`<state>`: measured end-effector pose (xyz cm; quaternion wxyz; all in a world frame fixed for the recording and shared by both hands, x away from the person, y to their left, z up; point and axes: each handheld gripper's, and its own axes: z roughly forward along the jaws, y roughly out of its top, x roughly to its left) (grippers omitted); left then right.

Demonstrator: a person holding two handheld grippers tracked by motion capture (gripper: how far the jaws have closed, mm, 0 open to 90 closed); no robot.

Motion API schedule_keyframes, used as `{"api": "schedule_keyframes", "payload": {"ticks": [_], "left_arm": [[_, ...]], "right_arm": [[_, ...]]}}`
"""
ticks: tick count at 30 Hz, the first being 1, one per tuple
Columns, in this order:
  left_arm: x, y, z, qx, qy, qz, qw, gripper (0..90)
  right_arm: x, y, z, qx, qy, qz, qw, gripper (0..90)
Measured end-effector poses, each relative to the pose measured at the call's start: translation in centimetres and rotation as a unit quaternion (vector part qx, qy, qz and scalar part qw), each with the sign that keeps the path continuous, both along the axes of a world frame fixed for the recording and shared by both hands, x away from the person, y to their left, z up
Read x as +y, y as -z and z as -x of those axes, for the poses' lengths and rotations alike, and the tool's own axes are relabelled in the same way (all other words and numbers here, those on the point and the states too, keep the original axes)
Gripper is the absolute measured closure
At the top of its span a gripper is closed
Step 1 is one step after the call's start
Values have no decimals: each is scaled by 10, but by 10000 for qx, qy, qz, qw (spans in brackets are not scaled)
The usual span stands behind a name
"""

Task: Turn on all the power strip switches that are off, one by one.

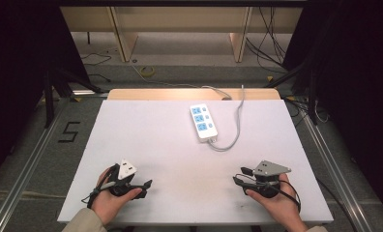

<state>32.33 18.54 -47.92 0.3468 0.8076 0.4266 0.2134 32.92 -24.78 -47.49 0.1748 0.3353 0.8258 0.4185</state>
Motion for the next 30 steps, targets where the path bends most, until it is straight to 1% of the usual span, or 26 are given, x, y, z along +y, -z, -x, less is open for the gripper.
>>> {"api": "schedule_keyframes", "payload": {"ticks": [1, 3, 4, 5, 6, 7, 8, 11, 12, 13, 18, 24, 28, 29, 30], "left_arm": [[0, 0, 0, 12, -7, -14, 10000, 191], [1, 1, -1, 24, -18, -3, 10000, 191], [1, 1, -1, 35, -29, -9, 10000, 191], [1, 1, 0, 34, -50, -5, 10000, 191], [1, 1, 0, 37, -57, -11, 10000, 192], [2, 1, 0, 40, -65, -16, 10000, 193], [2, 1, -1, 38, -72, -21, 10000, 193], [2, 2, -1, 46, -75, -27, 10000, 195], [2, 2, -1, 49, -76, -27, 10000, 197], [2, 2, -1, 51, -75, -31, 10000, 198], [2, 2, -2, 60, -57, -85, 9999, 200], [1, 3, -3, 56, -66, -45, 10000, 204], [2, 3, -2, 59, -63, -57, 9999, 205], [2, 3, -3, 56, -63, -49, 10000, 206], [2, 3, -3, 56, -63, -49, 10000, 206]], "right_arm": [[1, 1, 1, 10, -41, 52, 10000, 577], [2, 1, 2, 14, -64, 132, 9999, 622], [2, 1, 2, 14, -64, 132, 9999, 622], [3, 1, 2, 15, -73, 162, 9998, 651], [3, 0, 4, -3, -60, 235, 9997, 712], [4, 0, 4, -28, -51, 256, 9997, 744], [4, 0, 4, -28, -51, 256, 9997, 744], [4, -3, 4, -39, 36, 356, 9994, 827], [4, -3, 3, -12, 71, 388, 9992, 873], [4, -3, 3, -2, 73, 420, 9991, 889], [4, -5, 1, 6, 119, 475, 9988, 900], [5, -8, -4, 42, 175, 542, 9984, 900], [7, -9, -8, 49, 196, 541, 9983, 900], [7, -10, -10, 63, 198, 515, 9985, 900], [7, -10, -12, 37, 197, 513, 9985, 900]]}}
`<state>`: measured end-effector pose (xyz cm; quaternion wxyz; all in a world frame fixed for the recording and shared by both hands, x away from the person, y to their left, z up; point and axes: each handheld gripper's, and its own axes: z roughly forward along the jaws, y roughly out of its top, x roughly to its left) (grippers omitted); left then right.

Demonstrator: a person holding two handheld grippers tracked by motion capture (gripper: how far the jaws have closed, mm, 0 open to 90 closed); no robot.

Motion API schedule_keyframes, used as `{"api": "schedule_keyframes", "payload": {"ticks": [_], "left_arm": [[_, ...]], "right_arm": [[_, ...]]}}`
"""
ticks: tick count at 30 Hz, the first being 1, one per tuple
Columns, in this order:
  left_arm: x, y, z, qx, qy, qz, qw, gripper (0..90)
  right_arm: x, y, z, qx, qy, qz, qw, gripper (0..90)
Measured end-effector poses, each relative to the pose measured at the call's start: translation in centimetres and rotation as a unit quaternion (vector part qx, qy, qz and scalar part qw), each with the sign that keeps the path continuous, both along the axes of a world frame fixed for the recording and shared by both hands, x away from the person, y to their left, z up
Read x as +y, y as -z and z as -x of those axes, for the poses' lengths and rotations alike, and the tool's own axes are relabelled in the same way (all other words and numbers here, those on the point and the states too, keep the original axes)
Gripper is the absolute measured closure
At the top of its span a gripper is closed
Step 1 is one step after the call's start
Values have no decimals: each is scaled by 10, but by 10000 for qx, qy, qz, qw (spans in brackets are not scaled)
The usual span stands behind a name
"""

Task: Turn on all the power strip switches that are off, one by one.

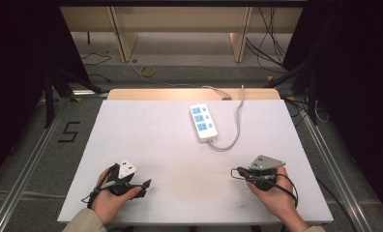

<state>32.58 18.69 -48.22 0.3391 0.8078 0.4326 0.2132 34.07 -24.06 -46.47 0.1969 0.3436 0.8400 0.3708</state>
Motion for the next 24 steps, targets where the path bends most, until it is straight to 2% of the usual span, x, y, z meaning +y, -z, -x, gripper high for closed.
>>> {"api": "schedule_keyframes", "payload": {"ticks": [4, 12, 15, 24], "left_arm": [[0, 0, 0, -6, -3, 0, 10000, 205], [0, -1, 0, -21, -9, -2, 10000, 205], [0, 0, 0, -19, -9, 0, 10000, 206], [1, 0, 0, -17, -12, -16, 10000, 209]], "right_arm": [[0, -2, -2, -103, 15, -1, 9999, 900], [2, -5, -5, -145, 75, 92, 9998, 900], [5, -6, -7, -91, 103, 194, 9997, 900], [9, -9, -14, -50, 139, 230, 9996, 900]]}}
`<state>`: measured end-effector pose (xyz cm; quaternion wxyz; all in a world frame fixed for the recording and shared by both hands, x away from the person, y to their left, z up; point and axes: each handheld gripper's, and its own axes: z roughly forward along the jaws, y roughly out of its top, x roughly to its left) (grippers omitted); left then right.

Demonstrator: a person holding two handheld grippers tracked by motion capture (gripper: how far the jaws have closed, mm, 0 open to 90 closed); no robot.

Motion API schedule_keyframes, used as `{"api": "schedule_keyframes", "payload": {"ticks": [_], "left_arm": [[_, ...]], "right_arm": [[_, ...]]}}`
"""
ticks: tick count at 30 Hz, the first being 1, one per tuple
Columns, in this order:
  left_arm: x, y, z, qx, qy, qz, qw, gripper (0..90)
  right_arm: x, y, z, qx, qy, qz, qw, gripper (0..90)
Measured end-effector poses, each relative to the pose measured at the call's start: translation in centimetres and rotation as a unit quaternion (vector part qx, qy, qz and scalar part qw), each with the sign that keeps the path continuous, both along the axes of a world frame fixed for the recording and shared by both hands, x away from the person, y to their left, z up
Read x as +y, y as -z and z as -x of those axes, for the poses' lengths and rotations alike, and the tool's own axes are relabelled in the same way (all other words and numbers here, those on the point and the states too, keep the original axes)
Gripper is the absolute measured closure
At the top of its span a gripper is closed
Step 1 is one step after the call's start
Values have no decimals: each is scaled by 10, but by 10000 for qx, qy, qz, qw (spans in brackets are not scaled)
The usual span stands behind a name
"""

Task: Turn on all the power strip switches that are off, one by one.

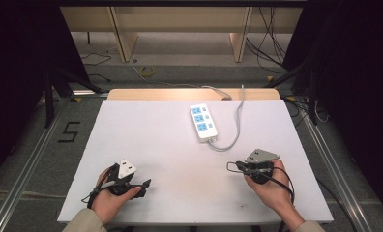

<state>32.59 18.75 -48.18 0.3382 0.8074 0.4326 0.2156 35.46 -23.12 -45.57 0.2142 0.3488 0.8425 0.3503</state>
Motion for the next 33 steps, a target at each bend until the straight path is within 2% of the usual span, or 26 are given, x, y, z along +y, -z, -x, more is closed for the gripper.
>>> {"api": "schedule_keyframes", "payload": {"ticks": [6, 33], "left_arm": [[0, 0, 0, -7, 0, -4, 10000, 213], [0, 0, 0, -3, -7, 0, 10000, 220]], "right_arm": [[5, -3, -5, 90, 27, 12, 10000, 900], [22, -14, -24, 89, 69, 62, 9999, 900]]}}
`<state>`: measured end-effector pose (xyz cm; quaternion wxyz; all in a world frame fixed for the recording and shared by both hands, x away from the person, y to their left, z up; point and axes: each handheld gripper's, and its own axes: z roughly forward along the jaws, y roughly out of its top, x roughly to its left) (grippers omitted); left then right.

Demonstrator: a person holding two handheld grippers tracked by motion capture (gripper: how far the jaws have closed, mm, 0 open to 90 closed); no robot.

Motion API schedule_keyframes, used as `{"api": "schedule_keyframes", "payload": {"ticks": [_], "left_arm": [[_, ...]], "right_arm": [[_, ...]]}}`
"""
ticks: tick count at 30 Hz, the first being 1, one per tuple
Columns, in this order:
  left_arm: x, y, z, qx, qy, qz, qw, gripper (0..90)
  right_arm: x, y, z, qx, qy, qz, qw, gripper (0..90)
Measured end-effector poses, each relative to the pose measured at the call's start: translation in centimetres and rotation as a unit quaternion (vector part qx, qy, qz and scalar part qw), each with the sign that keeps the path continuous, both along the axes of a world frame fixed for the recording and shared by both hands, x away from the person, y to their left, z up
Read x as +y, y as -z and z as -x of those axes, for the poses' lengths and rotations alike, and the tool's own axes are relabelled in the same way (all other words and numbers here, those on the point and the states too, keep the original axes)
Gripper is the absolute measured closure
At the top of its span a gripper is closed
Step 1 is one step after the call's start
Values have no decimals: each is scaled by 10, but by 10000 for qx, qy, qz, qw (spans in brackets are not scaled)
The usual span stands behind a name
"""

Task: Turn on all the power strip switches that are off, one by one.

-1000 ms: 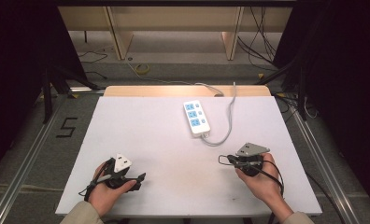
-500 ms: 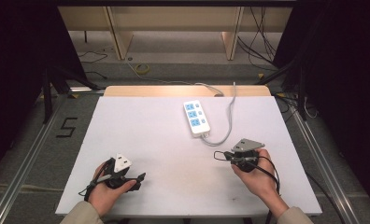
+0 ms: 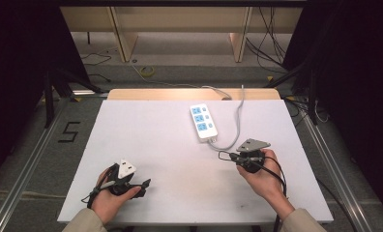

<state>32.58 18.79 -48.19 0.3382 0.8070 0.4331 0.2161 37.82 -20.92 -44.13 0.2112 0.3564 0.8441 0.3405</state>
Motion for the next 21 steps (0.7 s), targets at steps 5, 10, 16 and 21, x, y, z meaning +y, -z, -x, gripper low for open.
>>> {"api": "schedule_keyframes", "payload": {"ticks": [5, 10, 16, 21], "left_arm": [[0, 0, 0, -4, 11, -13, 10000, 221], [0, 0, 0, 0, 9, -16, 10000, 222], [0, 0, 0, 3, 8, -23, 10000, 223], [0, 1, 0, 7, 7, -24, 10000, 223]], "right_arm": [[3, -2, -4, 1, 6, -1, 10000, 900], [5, -4, -9, -8, 22, 1, 10000, 900], [8, -5, -14, 10, 35, 38, 10000, 900], [10, -4, -20, 30, 67, 62, 10000, 900]]}}
